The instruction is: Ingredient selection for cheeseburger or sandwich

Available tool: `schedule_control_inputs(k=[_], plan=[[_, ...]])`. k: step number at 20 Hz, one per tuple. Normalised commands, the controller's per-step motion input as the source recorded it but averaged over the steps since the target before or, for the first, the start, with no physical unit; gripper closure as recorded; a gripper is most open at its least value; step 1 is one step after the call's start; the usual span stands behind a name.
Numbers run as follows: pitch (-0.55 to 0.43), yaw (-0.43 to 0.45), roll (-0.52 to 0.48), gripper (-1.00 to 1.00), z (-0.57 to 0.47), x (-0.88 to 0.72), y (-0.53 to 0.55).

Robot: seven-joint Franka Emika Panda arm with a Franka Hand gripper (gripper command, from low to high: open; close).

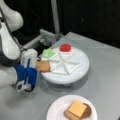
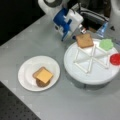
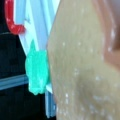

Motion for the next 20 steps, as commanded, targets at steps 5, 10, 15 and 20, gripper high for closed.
schedule_control_inputs(k=[5,10,15,20], plan=[[-0.054,-0.124,0.046,1.00,0.05,0.06,0.13],[-0.052,-0.127,0.039,1.00,0.03,0.06,0.14],[-0.018,-0.117,0.024,1.00,0.08,0.02,0.11],[0.044,-0.095,0.011,1.00,0.23,-0.02,0.06]])
